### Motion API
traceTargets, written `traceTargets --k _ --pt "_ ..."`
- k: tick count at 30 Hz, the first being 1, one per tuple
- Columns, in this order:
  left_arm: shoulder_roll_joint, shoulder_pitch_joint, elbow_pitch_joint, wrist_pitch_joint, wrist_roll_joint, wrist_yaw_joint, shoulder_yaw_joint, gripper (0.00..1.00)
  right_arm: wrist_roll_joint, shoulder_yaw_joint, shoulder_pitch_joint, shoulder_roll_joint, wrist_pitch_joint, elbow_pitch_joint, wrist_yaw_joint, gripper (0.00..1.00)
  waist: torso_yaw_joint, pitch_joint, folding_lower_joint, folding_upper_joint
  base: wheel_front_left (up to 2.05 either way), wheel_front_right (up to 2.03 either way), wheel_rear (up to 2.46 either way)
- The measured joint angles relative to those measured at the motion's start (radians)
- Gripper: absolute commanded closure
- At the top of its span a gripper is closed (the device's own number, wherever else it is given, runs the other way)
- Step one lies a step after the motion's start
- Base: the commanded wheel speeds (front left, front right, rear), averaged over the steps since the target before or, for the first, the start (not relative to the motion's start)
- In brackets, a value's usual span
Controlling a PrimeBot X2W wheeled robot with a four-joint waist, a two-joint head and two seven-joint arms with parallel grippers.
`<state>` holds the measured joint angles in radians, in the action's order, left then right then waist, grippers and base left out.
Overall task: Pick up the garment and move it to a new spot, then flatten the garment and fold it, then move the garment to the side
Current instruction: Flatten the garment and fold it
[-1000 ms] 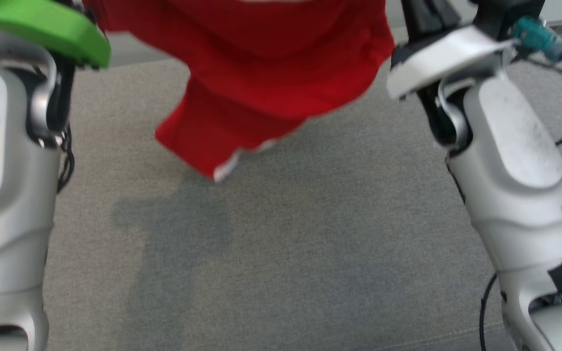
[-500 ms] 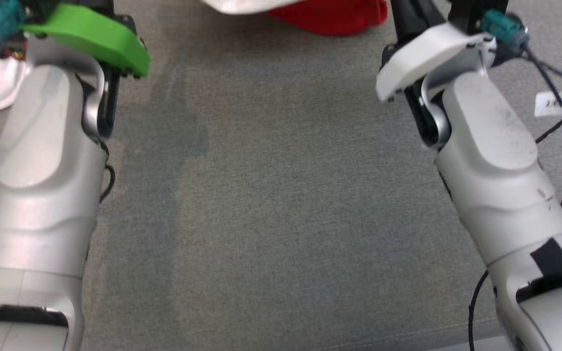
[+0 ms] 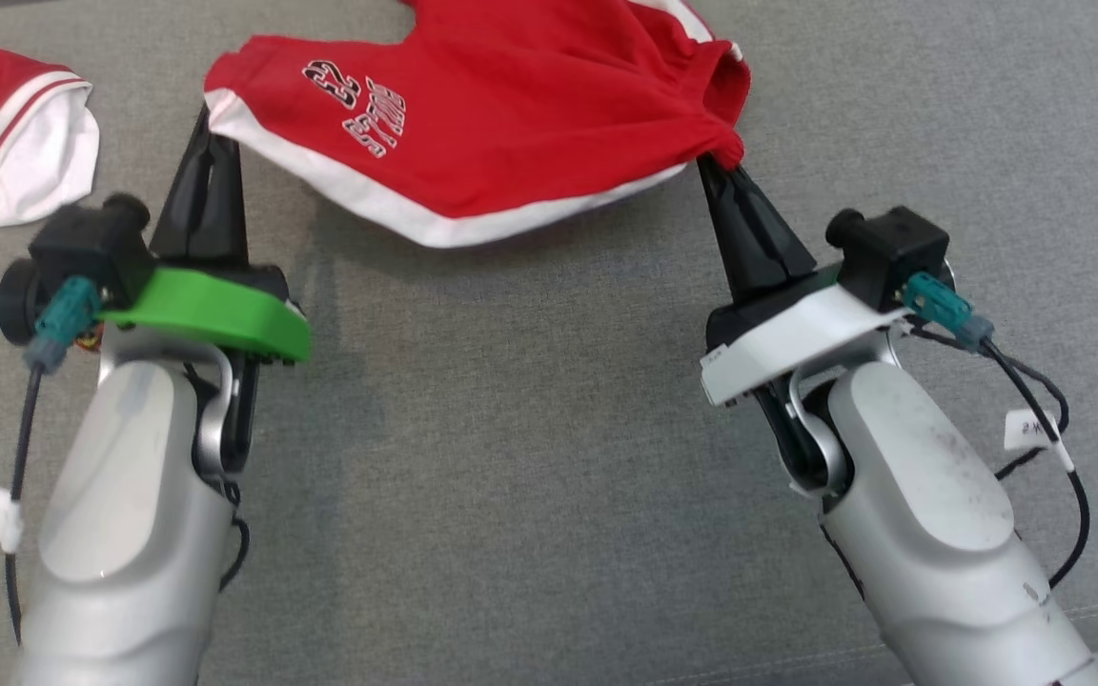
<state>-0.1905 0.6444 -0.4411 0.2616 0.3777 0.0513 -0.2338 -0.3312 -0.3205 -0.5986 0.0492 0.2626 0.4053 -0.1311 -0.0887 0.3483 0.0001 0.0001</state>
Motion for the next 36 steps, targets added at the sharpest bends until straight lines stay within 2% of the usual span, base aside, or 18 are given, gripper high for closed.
traceTargets --k 10,18,21,27,32,36 --pt "0.015 -0.345 0.296 -0.014 -0.004 -0.052 -0.005 1.0 0.038 0.056 0.305 0.0 0.0 -0.244 0.0 1.0 0.026 -0.127 0.0 -0.0001 0.0 0.0 0.0" --pt "-0.019 -0.62 0.589 -0.119 -0.005 -0.138 -0.009 1.0 0.057 0.098 0.575 0.0 0.0 -0.445 0.0 1.0 0.058 -0.26 -0.0001 0.0 0.0 0.0 0.0" --pt "-0.034 -0.701 0.664 -0.161 -0.007 -0.166 -0.012 1.0 0.063 0.087 0.664 0.021 -0.011 -0.49 0.0 1.0 0.067 -0.297 -0.0001 0.0 0.0 0.0 0.0" --pt "-0.044 -0.758 0.672 -0.208 0.009 -0.176 -0.015 1.0 0.038 0.061 0.739 0.029 -0.06 -0.499 0.0 1.0 0.064 -0.32 -0.0001 0.0 0.0 0.0 0.0" --pt "-0.049 -0.74 0.579 -0.218 0.024 -0.167 -0.015 1.0 0.043 0.04 0.71 0.038 -0.056 -0.402 0.0 1.0 0.046 -0.29 -0.0001 0.0 0.0 0.0 0.0" --pt "-0.052 -0.655 0.515 -0.221 0.027 -0.152 -0.015 1.0 0.023 0.04 0.642 0.026 -0.036 -0.322 0.0 1.0 0.027 -0.253 -0.0001 0.0 0.0 0.0 0.0"
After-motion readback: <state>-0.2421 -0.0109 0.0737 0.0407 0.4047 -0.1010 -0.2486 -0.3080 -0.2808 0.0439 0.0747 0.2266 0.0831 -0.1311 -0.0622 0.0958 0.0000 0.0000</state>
